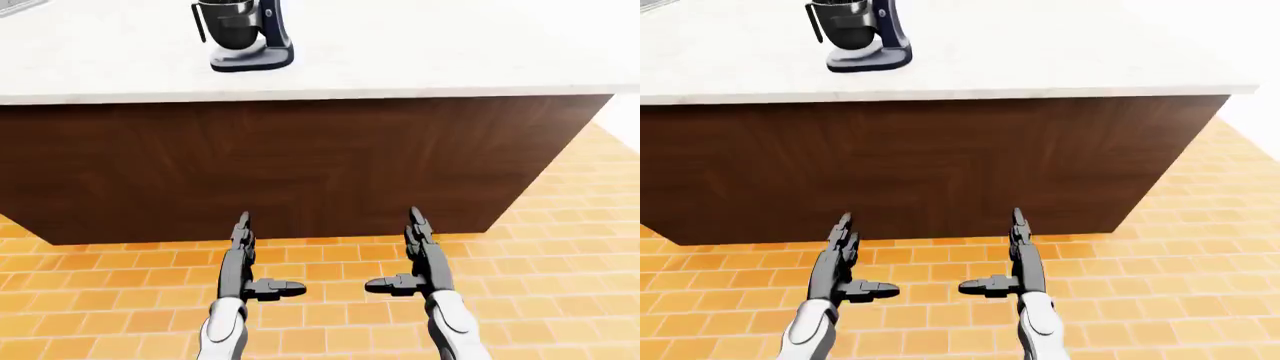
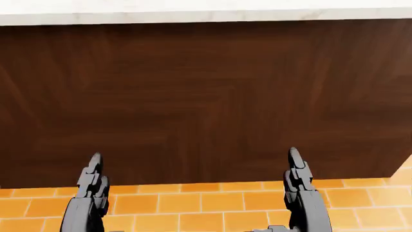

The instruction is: Open the stand mixer head.

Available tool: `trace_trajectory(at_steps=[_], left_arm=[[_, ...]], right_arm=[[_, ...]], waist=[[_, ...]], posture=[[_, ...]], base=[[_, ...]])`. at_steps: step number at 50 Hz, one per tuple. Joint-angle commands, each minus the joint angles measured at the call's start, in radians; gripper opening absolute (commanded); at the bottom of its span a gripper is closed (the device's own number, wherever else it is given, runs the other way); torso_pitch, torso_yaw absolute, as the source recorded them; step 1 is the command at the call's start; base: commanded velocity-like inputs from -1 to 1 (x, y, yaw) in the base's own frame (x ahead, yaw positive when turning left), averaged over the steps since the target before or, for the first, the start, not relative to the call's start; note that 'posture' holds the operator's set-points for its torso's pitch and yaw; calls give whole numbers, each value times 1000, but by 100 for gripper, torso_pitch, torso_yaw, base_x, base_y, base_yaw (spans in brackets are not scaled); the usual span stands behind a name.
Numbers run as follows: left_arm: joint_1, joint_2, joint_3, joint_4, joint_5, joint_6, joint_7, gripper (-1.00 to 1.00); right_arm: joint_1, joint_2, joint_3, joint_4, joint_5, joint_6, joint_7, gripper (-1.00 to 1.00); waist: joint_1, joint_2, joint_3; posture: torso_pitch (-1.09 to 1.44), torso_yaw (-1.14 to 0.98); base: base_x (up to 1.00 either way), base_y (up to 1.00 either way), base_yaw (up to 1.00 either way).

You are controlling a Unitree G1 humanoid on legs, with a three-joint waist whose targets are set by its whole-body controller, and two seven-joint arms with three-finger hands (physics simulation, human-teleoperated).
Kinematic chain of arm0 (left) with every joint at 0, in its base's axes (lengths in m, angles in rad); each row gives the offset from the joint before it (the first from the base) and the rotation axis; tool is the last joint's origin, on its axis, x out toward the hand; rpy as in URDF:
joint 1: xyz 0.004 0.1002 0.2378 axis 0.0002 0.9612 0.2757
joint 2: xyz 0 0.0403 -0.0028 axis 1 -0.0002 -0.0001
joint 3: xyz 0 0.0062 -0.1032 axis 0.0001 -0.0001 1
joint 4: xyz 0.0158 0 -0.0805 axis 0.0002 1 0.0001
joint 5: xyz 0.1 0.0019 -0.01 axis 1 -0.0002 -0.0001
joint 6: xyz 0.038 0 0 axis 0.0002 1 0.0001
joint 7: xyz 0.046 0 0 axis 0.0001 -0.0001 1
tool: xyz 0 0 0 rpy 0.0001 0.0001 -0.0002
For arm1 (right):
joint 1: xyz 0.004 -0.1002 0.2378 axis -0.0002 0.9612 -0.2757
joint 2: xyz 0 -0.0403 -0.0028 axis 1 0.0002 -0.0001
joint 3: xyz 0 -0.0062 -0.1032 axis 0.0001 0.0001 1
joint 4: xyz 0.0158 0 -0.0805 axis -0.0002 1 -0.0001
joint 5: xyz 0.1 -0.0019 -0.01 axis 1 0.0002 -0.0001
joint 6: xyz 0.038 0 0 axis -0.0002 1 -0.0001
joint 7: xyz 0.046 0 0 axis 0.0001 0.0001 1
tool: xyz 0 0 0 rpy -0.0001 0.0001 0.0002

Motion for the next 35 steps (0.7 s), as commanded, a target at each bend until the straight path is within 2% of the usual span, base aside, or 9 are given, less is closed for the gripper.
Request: trace_trajectory(at_steps=[1, 3, 5, 7, 8, 14, 23, 31, 35], left_arm=[[-31, 4, 4, -80, -7, -62, -2, 99], [-31, 4, 4, -79, -6, -63, -3, 100], [-33, 5, 5, -76, -7, -64, -3, 99], [-33, 5, 6, -75, -6, -65, -2, 100], [-33, 5, 5, -76, -6, -65, -3, 100], [-34, 4, 8, -84, -8, -72, 1, 100], [-7, -18, 12, -339, -133, -128, 10, 100], [20, -7, -23, -605, -128, -114, -5, 100], [-54, 3, 6, -875, -167, 126, 39, 100]], right_arm=[[-22, -5, 4, -111, 8, -14, 11, 100], [-17, -4, 6, -117, 9, -12, 18, 100], [-21, -3, 1, -118, 13, -9, 18, 100], [-23, -2, -3, -126, 23, -2, 20, 100], [-23, -2, -4, -126, 26, -2, 20, 100], [-18, -2, -3, -150, 51, -9, 38, 100], [31, -9, 28, -314, 78, -260, 188, 100], [3, -4, 6, -614, 218, -6, 138, 100], [-79, -22, -23, -802, 259, 186, 71, 100]], waist=[[-2, -8, -1], [8, -2, -62], [6, -7, -16], [7, -8, -70], [7, -8, -75], [8, -5, -79], [5, -4, -92], [5, -2, -95], [7, -4, -91]], posture=[[0, 0], [0, 0], [0, 0], [0, 0], [0, 0], [0, 0], [0, 0], [0, 0], [0, 0]], base=[[0, 0, 0], [0, 0, 0], [0, 0, 0], [0, 0, 0], [0, 0, 0], [0, 0, 0], [0, 0, 0], [0, 0, 0], [0, 0, 0]])
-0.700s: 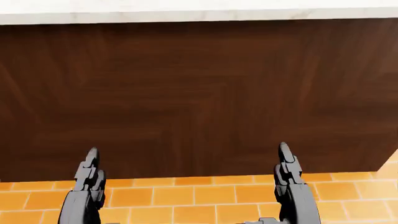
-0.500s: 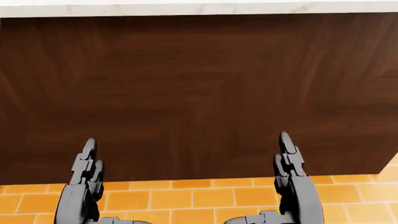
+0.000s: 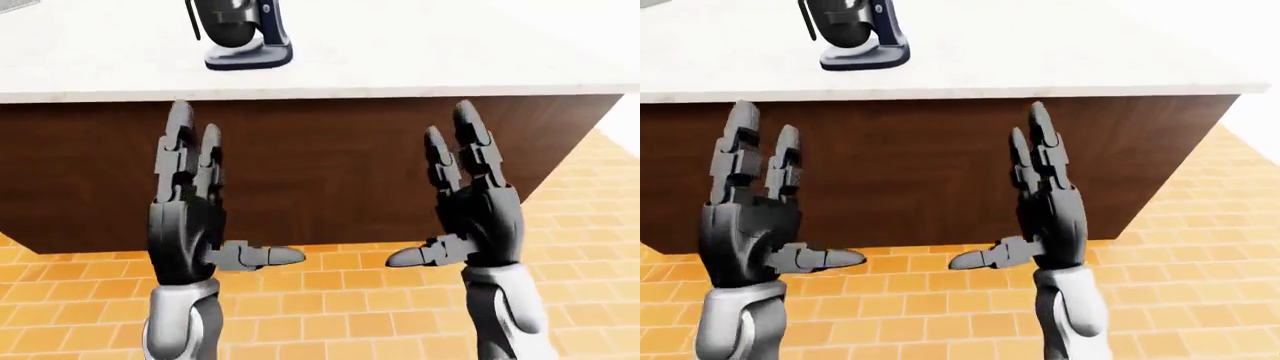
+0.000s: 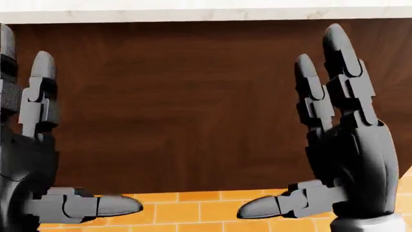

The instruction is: Open the stand mixer head.

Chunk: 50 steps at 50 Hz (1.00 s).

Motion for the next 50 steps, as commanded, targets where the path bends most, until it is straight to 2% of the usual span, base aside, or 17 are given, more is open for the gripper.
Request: trace_trajectory(at_steps=[1, 10, 26, 27, 28, 29, 30, 31, 36, 39, 40, 41, 45, 46, 48, 49, 50], left_arm=[[-76, 11, 37, -163, -48, 146, 44, 99], [-312, 123, 199, -361, -263, 469, 212, 99], [-299, 146, 186, -316, -255, 417, 218, 99], [-299, 146, 187, -317, -255, 419, 218, 99], [-298, 145, 186, -319, -254, 419, 217, 100], [-295, 144, 184, -318, -251, 417, 214, 99], [-294, 142, 184, -318, -250, 416, 213, 99], [-293, 141, 184, -316, -249, 414, 211, 99], [-296, 141, 188, -320, -255, 420, 213, 99], [-288, 138, 182, -315, -247, 411, 208, 99], [-288, 137, 182, -315, -246, 411, 208, 99], [-288, 137, 182, -313, -245, 410, 206, 100], [-288, 137, 184, -314, -247, 413, 206, 99], [-288, 136, 183, -316, -247, 413, 206, 99], [-287, 135, 182, -316, -247, 414, 206, 99], [-288, 136, 184, -315, -247, 413, 205, 99], [-289, 136, 186, -314, -249, 414, 206, 99]], right_arm=[[-55, -8, -18, -119, 45, 99, -44, 100], [-225, -64, -83, -375, 206, 386, -223, 100], [-248, -92, -90, -405, 242, 408, -255, 100], [-249, -94, -88, -405, 240, 417, -257, 100], [-249, -95, -81, -402, 219, 409, -253, 100], [-249, -93, -81, -401, 215, 411, -253, 100], [-250, -89, -83, -399, 211, 415, -257, 100], [-249, -88, -83, -398, 209, 411, -253, 100], [-253, -79, -98, -397, 240, 421, -269, 100], [-247, -85, -92, -393, 230, 416, -268, 100], [-243, -87, -89, -392, 226, 412, -262, 100], [-242, -86, -90, -393, 229, 412, -259, 100], [-243, -84, -93, -403, 238, 408, -260, 100], [-240, -90, -85, -401, 223, 405, -255, 100], [-240, -84, -87, -396, 223, 409, -257, 100], [-242, -82, -91, -401, 235, 416, -260, 100], [-242, -84, -89, -403, 233, 416, -260, 100]], waist=[[0, 1, -24], [2, 6, -7], [3, 6, 11], [0, 2, -5], [-5, -34, 15], [0, -53, 10], [-8, -54, 3], [-8, -68, 23], [-32, 93, 17], [-9, -48, 52], [-31, -67, 81], [-16, -28, 53], [-8, -1, 5], [-11, -46, 23], [-7, -62, 15], [-9, -72, 32], [-10, -32, 15]], posture=[[0, 0], [0, 0], [0, 0], [0, 0], [0, 0], [0, 0], [0, 0], [0, 0], [0, 0], [0, 0], [0, 0], [0, 0], [0, 0], [0, 0], [0, 0], [0, 0], [0, 0]], base=[[0, 0, 0], [0, 0, 0], [0, 0, 0], [0, 100, 0], [0, 100, 0], [0, 100, 0], [0, 100, 0], [0, 0, 0], [0, 2, 0], [0, 100, 0], [0, 0, 0], [0, 0, 0], [0, 14, 0], [0, 100, 0], [0, 100, 0], [0, 0, 0], [0, 0, 0]])
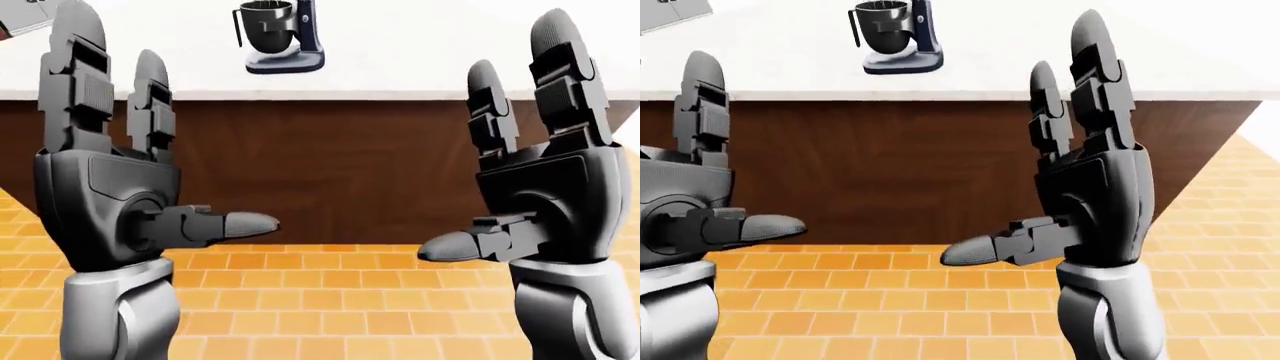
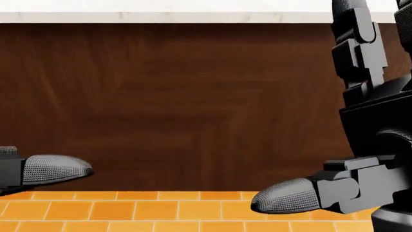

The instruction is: Open the stand mixer head.

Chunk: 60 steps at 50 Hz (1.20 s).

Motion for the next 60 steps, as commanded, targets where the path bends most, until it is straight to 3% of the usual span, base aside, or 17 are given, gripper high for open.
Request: trace_trajectory(at_steps=[1, 3, 7, 10, 14, 18, 21, 24, 25, 28, 31, 32, 39, 45, 48, 55, 60], left_arm=[[-13, 7, 15, -8, 2, -21, 2, 99], [-13, 8, 15, -9, 1, -21, 2, 99], [-13, 9, 16, -10, -2, -20, 3, 100], [-17, 11, 20, -7, -8, -17, 6, 100], [-15, 11, 19, -5, -11, -19, 8, 99], [-11, 10, 16, -2, -9, -23, 6, 99], [-10, 9, 16, 0, -7, -26, 4, 99], [-8, 8, 16, 2, -6, -29, 2, 100], [-8, 8, 16, 2, -6, -29, 1, 99], [-10, 9, 18, 3, -7, -28, 2, 99], [-10, 10, 19, 2, -8, -28, 2, 99], [-10, 10, 19, 7, -6, -31, 1, 99], [-10, 9, 17, 7, -4, -31, 1, 100], [-10, 9, 18, 7, -2, -31, -1, 99], [-11, 10, 20, 7, -4, -30, 1, 99], [-6, 8, 18, 5, -4, -32, 0, 100], [-8, 8, 17, 7, -4, -31, 1, 99]], right_arm=[[-14, 0, 9, -15, 6, -14, 3, 100], [-10, 2, 8, -13, 9, -22, 6, 100], [-12, 3, 4, -12, 17, -20, -1, 100], [-13, 2, 5, -13, 19, -28, -3, 100], [-9, 3, 10, -13, 21, -26, -7, 100], [-3, 2, 16, -16, 18, -38, 2, 100], [13, 11, 32, -19, -4, -46, 16, 100], [6, 13, 22, -19, 5, -44, 16, 100], [5, 13, 20, -21, 10, -42, 15, 100], [8, 11, 21, -20, 5, -44, 19, 100], [6, 12, 16, -21, 10, -46, 17, 100], [15, 2, 30, -14, -37, -59, 21, 100], [18, 15, 29, -14, -48, -54, 38, 100], [15, 18, 20, -11, -34, -54, 38, 100], [15, 15, 15, -17, -14, -51, 36, 100], [26, 19, 36, -20, -52, -60, 48, 100], [31, 16, 37, -22, -30, -66, 50, 100]], waist=[[-1, 16, -13], [-3, 124, -20], [29, -43, 36], [27, -8, -4], [12, -67, -5], [4, 44, 9], [11, -30, -5], [-7, 75, 5], [-2, 159, -1], [23, 17, 24], [17, 62, 0], [23, 12, 12], [36, -23, -6], [24, 12, -29], [16, 34, 79], [2, 107, -6], [28, 67, -14]], posture=[[0, 0], [0, 0], [0, 0], [0, 0], [0, 0], [0, 0], [0, 0], [0, 0], [0, 0], [0, 0], [0, 0], [0, 0], [0, 0], [0, 0], [0, 0], [0, 0], [0, 0]], base=[[0, 0, 0], [0, 9, 0], [0, 68, 0], [0, 9, 0], [0, 81, 0], [0, 28, 0], [0, 83, 0], [0, 6, 0], [0, 44, 0], [0, 70, 0], [0, 25, 0], [0, 0, 0], [0, 0, 0], [3, 0, 0], [88, 1, 0], [60, 1, 0], [24, 0, 0]])
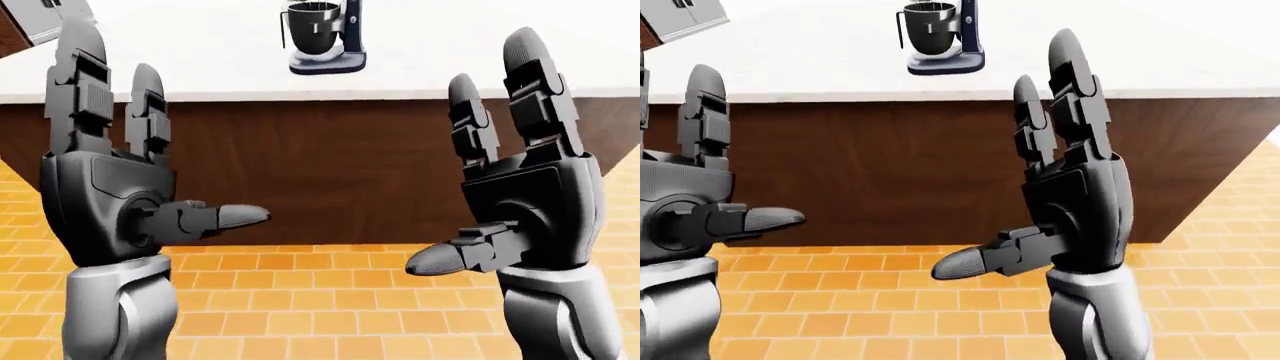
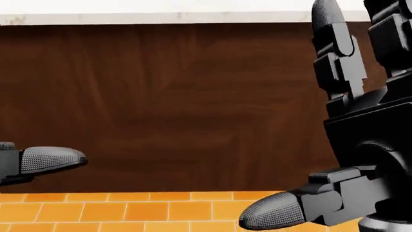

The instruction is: Open the stand mixer head.

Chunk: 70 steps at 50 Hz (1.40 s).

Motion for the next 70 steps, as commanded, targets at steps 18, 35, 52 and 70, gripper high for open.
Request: trace_trajectory(at_steps=[18, 35, 52, 70], left_arm=[[-29, 7, -5, -34, -6, -24, -8, 99], [-28, 7, -4, -34, -8, -23, -9, 100], [-29, 7, -5, -33, -6, -24, -10, 100], [-26, 5, -7, -29, 0, -29, -13, 99]], right_arm=[[-20, -15, -5, -33, -4, -46, -6, 100], [-7, -11, 13, -33, -43, -53, 15, 100], [-1, -34, 14, -33, 0, -80, -2, 100], [-11, -28, 7, -33, -7, -72, -7, 100]], waist=[[-26, -35, -4], [-24, -35, 53], [-30, -53, 52], [-12, -45, 46]], posture=[[0, 0], [0, 0], [0, 0], [0, 0]], base=[[37, 0, 0], [45, 0, 0], [33, 0, 0], [22, 0, 0]])
